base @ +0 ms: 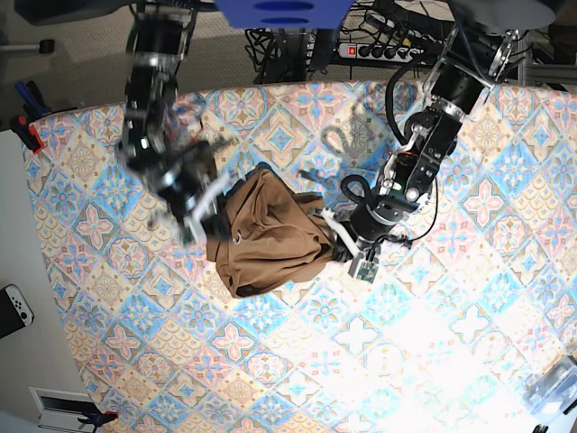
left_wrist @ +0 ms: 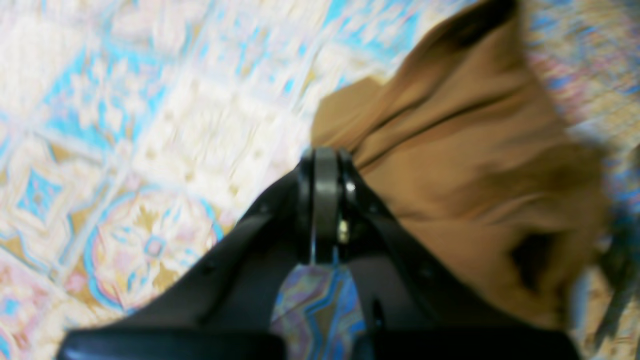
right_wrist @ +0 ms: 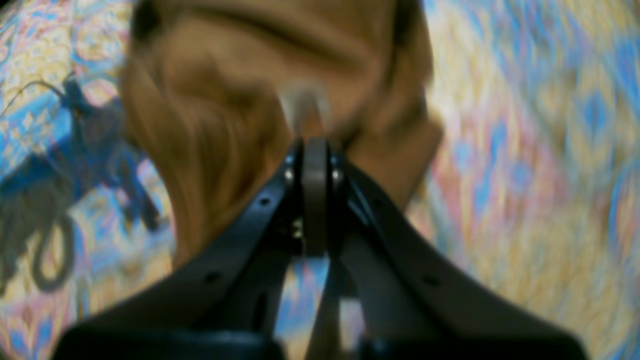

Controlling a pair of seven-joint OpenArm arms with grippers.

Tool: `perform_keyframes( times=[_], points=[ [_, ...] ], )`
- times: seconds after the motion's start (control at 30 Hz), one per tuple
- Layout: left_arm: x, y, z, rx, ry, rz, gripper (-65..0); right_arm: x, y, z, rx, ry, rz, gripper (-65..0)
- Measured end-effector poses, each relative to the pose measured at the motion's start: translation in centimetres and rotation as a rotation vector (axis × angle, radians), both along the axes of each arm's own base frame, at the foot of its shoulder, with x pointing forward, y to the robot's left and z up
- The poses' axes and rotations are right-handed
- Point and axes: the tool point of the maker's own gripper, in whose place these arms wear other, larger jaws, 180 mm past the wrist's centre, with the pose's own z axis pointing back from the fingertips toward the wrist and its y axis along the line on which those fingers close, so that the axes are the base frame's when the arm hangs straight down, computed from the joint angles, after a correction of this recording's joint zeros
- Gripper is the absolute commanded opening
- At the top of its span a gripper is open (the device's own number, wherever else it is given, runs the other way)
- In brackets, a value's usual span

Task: Layout the t-shirt on the table in an organized manner, then fold the t-shirt properly
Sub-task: 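Press and tuck the bundled shirt with both grippers into a compact pile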

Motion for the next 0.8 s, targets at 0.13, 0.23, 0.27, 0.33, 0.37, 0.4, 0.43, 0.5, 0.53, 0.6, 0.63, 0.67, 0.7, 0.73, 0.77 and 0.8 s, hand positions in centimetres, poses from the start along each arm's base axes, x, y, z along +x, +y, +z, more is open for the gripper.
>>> perform_keyframes(
  times=[0.13, 0.23, 0.27, 0.33, 0.37, 0.4, 0.43, 0.5, 0.53, 0.6, 0.63, 0.67, 0.7, 0.73, 0.77, 0.8],
  points=[
    [0.2, 0.3, -0.8, 0.005, -0.002, 0.012, -65.0, 0.9, 0.9, 1.7, 0.028, -0.054, 0.02, -65.0],
    [0.8, -0.1, -2.0, 0.029, 0.003, -0.004, -65.0, 0.0, 0.6, -1.3, 0.004, 0.04, 0.017, -65.0],
    [0.7, -0.4, -2.9, 0.045, 0.027, -0.014, -65.0, 0.1, 0.5, -1.9, 0.005, 0.057, 0.015, -65.0],
    [0.6, -1.0, -4.6, 0.067, 0.067, -0.025, -65.0, 1.4, 0.6, -1.9, 0.01, 0.055, 0.019, -65.0],
    [0.5, -1.3, -5.1, 0.071, 0.082, -0.031, -65.0, 2.5, 1.0, -1.4, 0.014, 0.04, 0.028, -65.0],
    [0.4, -1.7, -5.4, 0.068, 0.091, -0.034, -65.0, 3.2, 1.5, -0.9, 0.022, 0.024, 0.042, -65.0],
    [0.4, -2.0, -5.7, 0.066, 0.099, -0.035, -65.0, 3.7, 2.0, -0.4, 0.046, 0.002, 0.052, -65.0],
    [0.9, -2.5, -5.7, 0.054, 0.088, -0.029, -65.0, 4.0, 3.0, -0.7, 0.097, -0.009, 0.064, -65.0],
    [1.0, -2.4, -5.8, 0.055, 0.089, -0.024, -65.0, 3.6, 3.2, -1.9, 0.1, 0.019, 0.071, -65.0],
    [1.4, -2.0, -6.4, 0.071, 0.1, -0.019, -65.0, 2.2, 3.1, -5.5, 0.09, 0.111, 0.083, -65.0],
    [1.4, -1.9, -6.8, 0.085, 0.108, -0.021, -65.0, 1.7, 2.8, -7.2, 0.099, 0.153, 0.068, -65.0],
    [1.4, -1.8, -7.1, 0.105, 0.112, -0.026, -65.0, 1.3, 2.7, -8.4, 0.113, 0.18, 0.057, -65.0],
    [1.5, -1.8, -7.2, 0.114, 0.105, -0.036, -65.0, 1.3, 2.6, -8.9, 0.151, 0.18, 0.046, -65.0],
    [1.5, -1.9, -7.3, 0.12, 0.109, -0.041, -65.0, 1.3, 2.6, -9.4, 0.184, 0.185, 0.032, -65.0],
    [1.5, -2.0, -7.4, 0.122, 0.11, -0.042, -65.0, 1.3, 2.6, -9.9, 0.213, 0.186, 0.018, -65.0],
    [1.6, -1.9, -7.4, 0.122, 0.107, -0.041, -65.0, 1.3, 2.7, -10.3, 0.237, 0.189, 0.009, -65.0]
  ],
)
